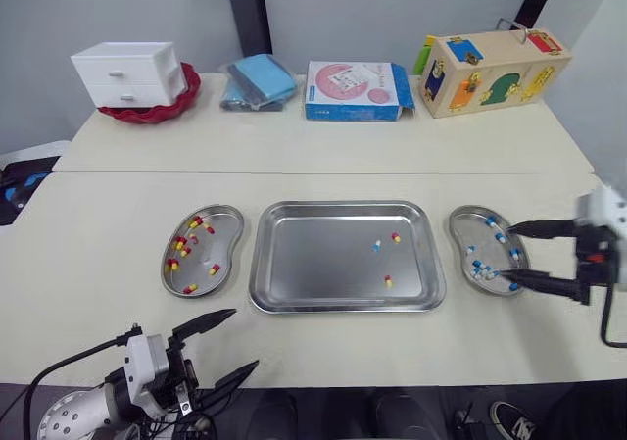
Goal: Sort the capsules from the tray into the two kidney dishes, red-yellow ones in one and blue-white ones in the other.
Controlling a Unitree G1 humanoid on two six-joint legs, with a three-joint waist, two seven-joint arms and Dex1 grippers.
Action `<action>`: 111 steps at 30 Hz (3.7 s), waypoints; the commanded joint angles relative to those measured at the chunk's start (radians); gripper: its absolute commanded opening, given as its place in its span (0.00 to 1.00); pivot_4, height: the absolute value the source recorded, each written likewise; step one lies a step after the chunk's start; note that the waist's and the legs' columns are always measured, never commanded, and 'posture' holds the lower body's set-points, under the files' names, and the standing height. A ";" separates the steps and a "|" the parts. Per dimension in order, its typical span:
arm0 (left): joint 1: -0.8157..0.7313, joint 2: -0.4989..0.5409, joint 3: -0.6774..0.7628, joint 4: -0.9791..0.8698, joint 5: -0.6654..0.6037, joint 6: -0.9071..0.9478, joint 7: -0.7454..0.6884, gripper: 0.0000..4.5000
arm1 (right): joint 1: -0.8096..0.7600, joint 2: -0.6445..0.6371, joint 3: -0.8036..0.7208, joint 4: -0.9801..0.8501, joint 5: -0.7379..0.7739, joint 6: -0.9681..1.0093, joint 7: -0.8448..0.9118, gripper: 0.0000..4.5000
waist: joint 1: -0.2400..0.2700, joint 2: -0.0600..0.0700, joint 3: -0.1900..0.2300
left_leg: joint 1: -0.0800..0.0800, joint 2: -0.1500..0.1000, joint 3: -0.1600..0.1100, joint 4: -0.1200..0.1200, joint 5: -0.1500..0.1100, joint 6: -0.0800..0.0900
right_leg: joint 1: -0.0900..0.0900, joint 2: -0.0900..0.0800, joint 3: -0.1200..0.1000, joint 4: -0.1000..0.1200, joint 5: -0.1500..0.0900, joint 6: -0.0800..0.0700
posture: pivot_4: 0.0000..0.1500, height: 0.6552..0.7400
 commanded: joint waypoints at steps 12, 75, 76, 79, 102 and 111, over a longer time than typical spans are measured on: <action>0.055 -0.034 0.007 -0.057 0.001 -0.006 0.056 1.00 | -0.418 0.295 0.515 -0.008 -0.187 0.183 -0.290 0.99 | -0.001 0.000 0.000 | -0.002 0.001 -0.002 -0.001 0.000 0.000 | -0.003 0.000 -0.002 0.000 0.000 0.000 | 1.00 1.00; 0.067 -0.020 0.008 -0.105 0.008 0.027 0.077 1.00 | -0.458 0.521 0.656 0.208 -0.484 0.063 -0.371 0.33 | -0.003 -0.001 0.001 | -0.009 0.000 -0.004 0.000 0.000 0.000 | -0.009 0.000 -0.005 0.001 0.000 -0.001 | 1.00 1.00; 0.068 -0.020 0.009 -0.107 0.008 0.028 0.079 1.00 | -0.457 0.522 0.657 0.209 -0.485 0.062 -0.371 0.27 | -0.003 -0.001 0.001 | -0.009 0.000 -0.004 0.000 0.000 0.000 | -0.009 0.000 -0.005 0.001 0.000 -0.001 | 1.00 1.00; 0.070 -0.019 0.009 -0.111 0.008 0.031 0.082 1.00 | -0.456 0.524 0.657 0.210 -0.489 0.058 -0.371 0.19 | -0.003 -0.001 0.001 | -0.009 0.000 -0.005 -0.001 0.000 0.000 | -0.009 0.000 -0.005 0.001 0.000 -0.001 | 1.00 1.00; -0.007 0.025 -0.023 -0.079 -0.005 0.022 -0.020 1.00 | -0.182 0.249 0.131 -0.059 -0.196 0.086 -0.230 0.19 | 0.012 -0.001 0.001 | -0.013 0.000 -0.006 0.000 0.000 0.000 | -0.012 0.000 -0.006 0.001 0.000 -0.001 | 1.00 1.00; -0.057 0.057 -0.052 -0.025 -0.006 -0.014 -0.145 1.00 | 0.013 0.137 -0.057 -0.020 -0.198 0.047 -0.223 0.19 | 0.011 0.000 0.000 | -0.013 0.000 -0.004 0.000 0.000 0.000 | -0.011 0.000 -0.005 0.001 0.000 -0.001 | 1.00 1.00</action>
